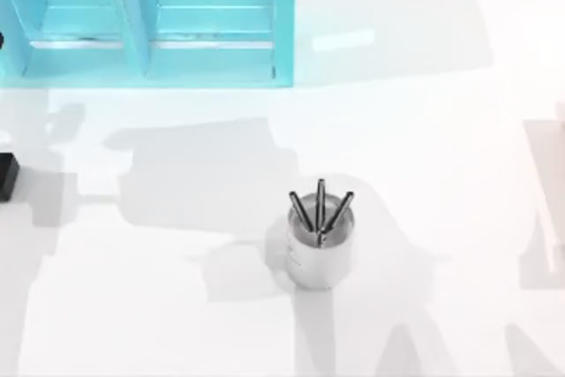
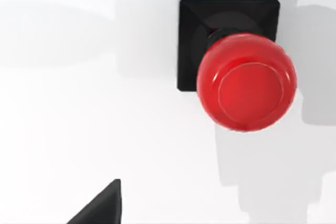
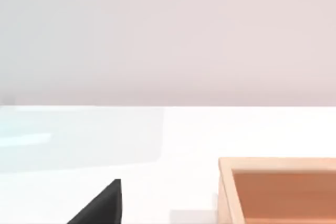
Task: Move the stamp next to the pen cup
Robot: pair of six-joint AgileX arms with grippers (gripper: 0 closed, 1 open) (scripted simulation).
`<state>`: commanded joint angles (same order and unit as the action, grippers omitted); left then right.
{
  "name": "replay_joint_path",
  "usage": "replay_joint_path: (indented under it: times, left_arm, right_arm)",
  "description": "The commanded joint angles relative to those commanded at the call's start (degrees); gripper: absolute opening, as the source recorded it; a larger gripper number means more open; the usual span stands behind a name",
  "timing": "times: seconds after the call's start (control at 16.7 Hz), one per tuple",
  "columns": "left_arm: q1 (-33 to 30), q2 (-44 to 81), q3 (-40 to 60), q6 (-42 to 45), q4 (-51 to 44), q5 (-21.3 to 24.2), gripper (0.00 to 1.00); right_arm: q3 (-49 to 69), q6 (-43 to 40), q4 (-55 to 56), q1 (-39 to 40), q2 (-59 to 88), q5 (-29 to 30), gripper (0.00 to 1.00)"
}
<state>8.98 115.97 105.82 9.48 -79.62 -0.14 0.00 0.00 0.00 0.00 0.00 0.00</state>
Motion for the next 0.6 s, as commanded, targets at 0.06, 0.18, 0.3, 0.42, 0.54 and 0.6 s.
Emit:
replay_joint_path:
  times: [0.06,0.18,0.3,0.42,0.54,0.6]
  left_arm:
    - [-0.07,1.56,1.63,0.43,-0.29,0.12,1.00]
    - [-0.16,3.06,3.36,0.90,-0.57,0.27,1.00]
    - [-0.16,3.11,3.43,0.92,-0.58,0.27,1.00]
    - [-0.16,3.11,3.43,0.92,-0.58,0.27,1.00]
    - [-0.18,3.00,3.12,0.87,-0.31,0.23,1.00]
    - [-0.18,3.13,2.37,0.89,0.46,0.25,1.00]
  right_arm:
    - [0.00,0.00,0.00,0.00,0.00,0.00,1.00]
    - [0.00,0.00,0.00,0.00,0.00,0.00,1.00]
    - [0.00,0.00,0.00,0.00,0.00,0.00,1.00]
    - [0.00,0.00,0.00,0.00,0.00,0.00,1.00]
    - [0.00,0.00,0.00,0.00,0.00,0.00,1.00]
    - [0.00,0.00,0.00,0.00,0.00,0.00,1.00]
